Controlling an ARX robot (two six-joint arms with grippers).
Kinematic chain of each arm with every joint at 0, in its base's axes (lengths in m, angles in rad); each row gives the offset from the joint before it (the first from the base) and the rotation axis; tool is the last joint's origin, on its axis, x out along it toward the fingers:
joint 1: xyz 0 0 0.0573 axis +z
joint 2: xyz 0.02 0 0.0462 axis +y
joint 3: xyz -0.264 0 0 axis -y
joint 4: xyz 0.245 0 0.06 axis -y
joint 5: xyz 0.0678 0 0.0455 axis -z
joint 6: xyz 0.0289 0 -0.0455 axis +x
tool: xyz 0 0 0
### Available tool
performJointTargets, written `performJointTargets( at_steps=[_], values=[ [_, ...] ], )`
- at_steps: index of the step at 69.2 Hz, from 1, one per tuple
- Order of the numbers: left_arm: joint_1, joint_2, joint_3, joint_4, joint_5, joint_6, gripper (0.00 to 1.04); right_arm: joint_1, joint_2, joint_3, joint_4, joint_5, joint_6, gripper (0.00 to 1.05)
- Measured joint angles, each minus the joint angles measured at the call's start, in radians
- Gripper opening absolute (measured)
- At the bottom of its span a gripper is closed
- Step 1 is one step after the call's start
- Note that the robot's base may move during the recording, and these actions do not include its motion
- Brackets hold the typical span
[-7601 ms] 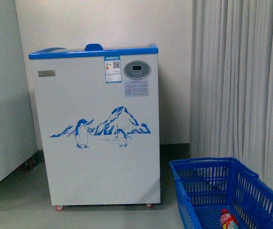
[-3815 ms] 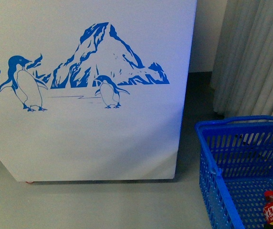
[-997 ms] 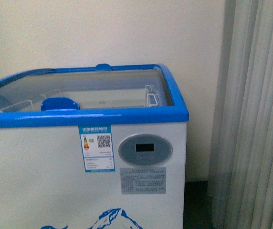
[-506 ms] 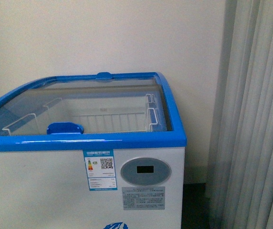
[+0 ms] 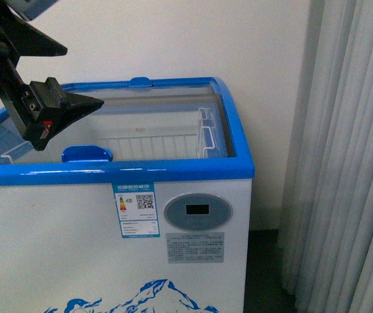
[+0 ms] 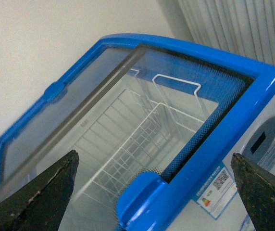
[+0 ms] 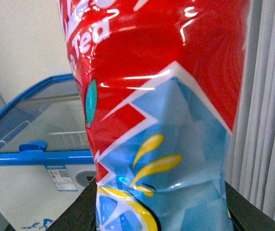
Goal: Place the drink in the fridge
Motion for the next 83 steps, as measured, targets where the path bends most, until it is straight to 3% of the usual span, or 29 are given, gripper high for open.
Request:
performJointTargets(
  at_steps=[13, 36, 61, 83],
  values=[
    [0.011, 0.116, 0.133, -0.156, 0.005, 0.276, 0.97, 0.0, 0.0, 0.0, 0.0, 0.0, 0.0, 0.39],
    [0.038, 0.246, 0.27, -0.308, -0.027, 0.473, 0.97, 0.0, 0.0, 0.0, 0.0, 0.0, 0.0, 0.39],
    [0.063, 0.412, 0.425, -0.308, -0.051, 0.52, 0.97, 0.0, 0.0, 0.0, 0.0, 0.0, 0.0, 0.39],
    [0.072, 0.597, 0.689, -0.372, -0.024, 0.497, 0.97, 0.0, 0.0, 0.0, 0.0, 0.0, 0.0, 0.39]
  ],
)
